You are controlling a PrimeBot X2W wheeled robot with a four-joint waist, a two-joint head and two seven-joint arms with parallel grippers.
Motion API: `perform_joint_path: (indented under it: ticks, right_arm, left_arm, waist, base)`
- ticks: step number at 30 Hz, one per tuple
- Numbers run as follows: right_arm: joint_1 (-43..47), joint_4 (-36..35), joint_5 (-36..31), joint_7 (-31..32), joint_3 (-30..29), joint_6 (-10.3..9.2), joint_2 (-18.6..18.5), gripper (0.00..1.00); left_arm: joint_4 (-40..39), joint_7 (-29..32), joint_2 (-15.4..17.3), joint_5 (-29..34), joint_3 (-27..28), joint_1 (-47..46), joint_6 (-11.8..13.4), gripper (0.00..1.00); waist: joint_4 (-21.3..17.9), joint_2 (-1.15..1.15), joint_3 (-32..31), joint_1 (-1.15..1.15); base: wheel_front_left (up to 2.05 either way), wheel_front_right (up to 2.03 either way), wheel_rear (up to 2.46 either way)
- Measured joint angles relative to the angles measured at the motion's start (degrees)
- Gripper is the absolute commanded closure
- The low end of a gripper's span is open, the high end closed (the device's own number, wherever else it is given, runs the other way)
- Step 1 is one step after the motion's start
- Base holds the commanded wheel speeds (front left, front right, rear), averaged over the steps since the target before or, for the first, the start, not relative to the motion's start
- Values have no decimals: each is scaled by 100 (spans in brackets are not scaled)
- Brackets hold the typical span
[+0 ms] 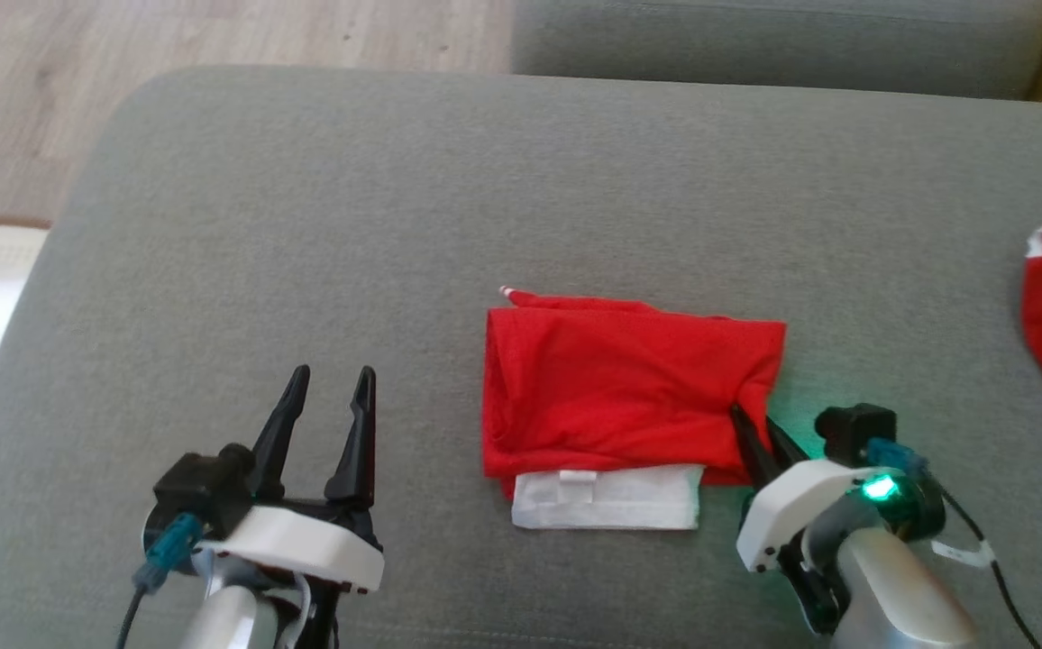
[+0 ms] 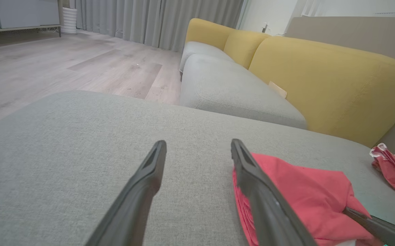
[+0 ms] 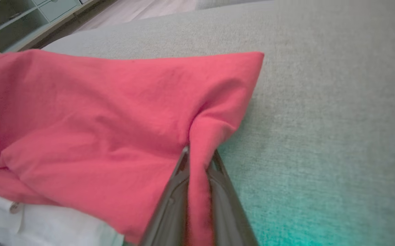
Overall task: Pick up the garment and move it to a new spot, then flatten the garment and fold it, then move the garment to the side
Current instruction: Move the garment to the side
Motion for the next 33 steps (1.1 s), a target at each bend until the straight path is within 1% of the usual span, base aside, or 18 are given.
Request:
perform_joint_path:
  ticks: [3,5,8,14,15,16,17,21,24,27,30,33]
  right_arm:
    - [-98,86,-399,-91,38,0,7,100]
    - [-210,85,-684,-90,180,0,-36,100]
    - [-493,-44,-971,-63,368,0,-260,100]
    - [-1307,-461,-1053,293,641,0,-1148,100]
    - [-1521,-588,-1040,402,766,0,-1467,100]
    - [-1521,-588,-1040,402,766,0,-1467,100]
    - [-1685,-665,-942,514,854,0,-1777,100]
    - [-2054,-645,-690,662,921,0,-2270,100]
    - [-2437,-433,-680,678,858,0,-2602,100]
    - [-2767,-187,-714,684,653,0,-2840,100]
    - [-2971,76,-913,700,338,0,-2993,100]
    - [-3080,316,-1129,736,23,0,-3070,100]
  left_arm:
    - [-2,0,1,2,20,3,-2,0]
    - [-12,0,1,4,32,4,-2,0]
    - [-68,0,1,56,-26,3,-11,0]
    - [-274,0,1,99,-281,-160,-14,0]
    - [-342,0,0,99,-380,-299,-4,0]
    - [-342,0,0,99,-380,-299,-4,0]
    - [-397,-3,-3,99,-457,-435,-2,0]
    - [-404,-24,-3,99,-498,-637,-2,0]
    - [-396,-25,-3,122,-523,-730,-12,0]
    - [-374,-25,-4,197,-536,-855,-55,0]
    - [-365,-25,-7,211,-500,-1011,-82,0]
    - [-363,-25,-10,219,-455,-1113,-110,0]
  waist:
    - [-154,0,-48,0]
    - [-281,0,-84,0]
    - [-499,0,-124,0]
    - [-962,0,-93,0]
    - [-1103,0,-22,0]
    - [-1103,0,-22,0]
    - [-1207,0,99,0]
    - [-1376,0,396,0]
    - [-1470,0,641,0]
    - [-1518,0,892,0]
    - [-1522,0,1124,1]
    - [-1496,0,1322,1]
  base:
    - [0,0,0]
    - [0,0,0]
    - [0,0,0]
    - [0,0,0]
    - [0,0,0]
    - [0,0,0]
    - [0,0,0]
    - [0,0,0]
    - [0,0,0]
    - [0,0,0]
    - [0,0,0]
    - [0,0,0]
